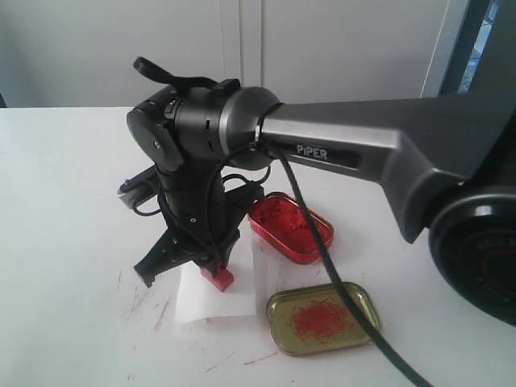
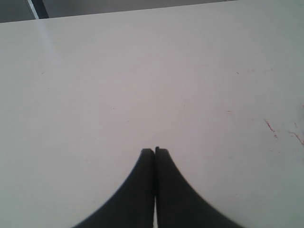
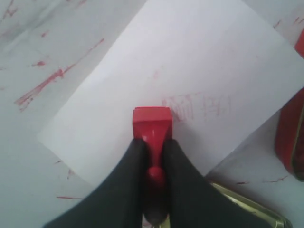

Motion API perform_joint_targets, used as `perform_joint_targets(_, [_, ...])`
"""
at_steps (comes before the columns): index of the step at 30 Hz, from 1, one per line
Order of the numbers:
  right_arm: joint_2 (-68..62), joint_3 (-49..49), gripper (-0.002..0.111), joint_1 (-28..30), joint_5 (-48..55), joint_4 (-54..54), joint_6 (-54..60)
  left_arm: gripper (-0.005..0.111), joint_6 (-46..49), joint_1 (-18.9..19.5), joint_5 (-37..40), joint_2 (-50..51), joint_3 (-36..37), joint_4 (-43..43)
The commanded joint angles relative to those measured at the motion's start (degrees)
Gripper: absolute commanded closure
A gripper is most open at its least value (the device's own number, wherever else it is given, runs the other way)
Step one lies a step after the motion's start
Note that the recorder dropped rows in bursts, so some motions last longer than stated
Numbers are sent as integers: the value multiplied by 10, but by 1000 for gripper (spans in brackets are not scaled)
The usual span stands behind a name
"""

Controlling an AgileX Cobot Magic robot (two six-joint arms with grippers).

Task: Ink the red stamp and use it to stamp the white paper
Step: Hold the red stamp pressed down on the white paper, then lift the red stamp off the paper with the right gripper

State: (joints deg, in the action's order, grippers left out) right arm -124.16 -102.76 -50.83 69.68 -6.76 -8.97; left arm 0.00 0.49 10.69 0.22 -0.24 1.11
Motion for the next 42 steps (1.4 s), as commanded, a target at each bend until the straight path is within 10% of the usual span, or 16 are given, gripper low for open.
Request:
perform_joint_targets(1, [23, 2, 108, 0, -14, -3, -14, 107, 0, -3, 0, -2, 2, 4])
perform_joint_targets(42, [134, 358, 108, 0, -454, 3, -67, 107, 0, -3, 0, -2, 2, 4])
